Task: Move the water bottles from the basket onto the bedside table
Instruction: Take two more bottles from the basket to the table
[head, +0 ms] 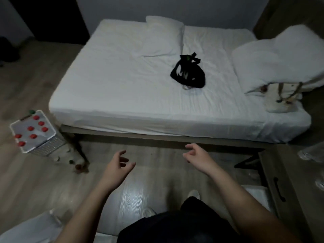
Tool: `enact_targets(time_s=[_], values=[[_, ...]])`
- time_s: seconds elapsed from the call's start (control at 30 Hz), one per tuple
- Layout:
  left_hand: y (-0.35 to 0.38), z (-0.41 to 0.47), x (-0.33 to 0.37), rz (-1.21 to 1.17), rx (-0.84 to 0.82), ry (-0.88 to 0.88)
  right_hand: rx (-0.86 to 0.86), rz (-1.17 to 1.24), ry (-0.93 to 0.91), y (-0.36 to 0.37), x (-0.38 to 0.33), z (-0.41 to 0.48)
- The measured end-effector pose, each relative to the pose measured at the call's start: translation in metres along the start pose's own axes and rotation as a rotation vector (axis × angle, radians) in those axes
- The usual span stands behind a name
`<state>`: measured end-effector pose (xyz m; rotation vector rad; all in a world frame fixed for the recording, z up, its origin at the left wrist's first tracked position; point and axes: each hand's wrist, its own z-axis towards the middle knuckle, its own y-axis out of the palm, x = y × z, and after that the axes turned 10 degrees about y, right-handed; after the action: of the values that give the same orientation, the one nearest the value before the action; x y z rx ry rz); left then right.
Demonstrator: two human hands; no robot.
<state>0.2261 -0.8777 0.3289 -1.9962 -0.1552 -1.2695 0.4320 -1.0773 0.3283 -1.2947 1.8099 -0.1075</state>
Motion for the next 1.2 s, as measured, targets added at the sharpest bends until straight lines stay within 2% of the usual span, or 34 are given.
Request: enact_targets(time_s=[0.17,0.4,0.8,1.0,1.2], values=[[-0.045,-0.005,-0.031,-0.05,0.146,-0.052,-0.077,-0.132,-0.098,0.042,-0.063,0.012],[-0.088,0.01,-0.063,-0.106,0.25,-0.109,-0.179,-0.216,-0.141,0.091,-0.125,0.046],[-0.215,0.097,-0.141,-0.083,0.377,-0.282,-0.353,-0.412,-0.176,0.214,-0.279,0.146],[-0.28,0.136,-0.171,-0.129,0.527,-0.356,-0.465,-0.57,-0.335,0.285,-0.389,0.178],[-0.315,0.155,-0.21,-0.191,0.566,-0.456,-0.554,-0.671,-0.451,0.345,-0.456,0.184]])
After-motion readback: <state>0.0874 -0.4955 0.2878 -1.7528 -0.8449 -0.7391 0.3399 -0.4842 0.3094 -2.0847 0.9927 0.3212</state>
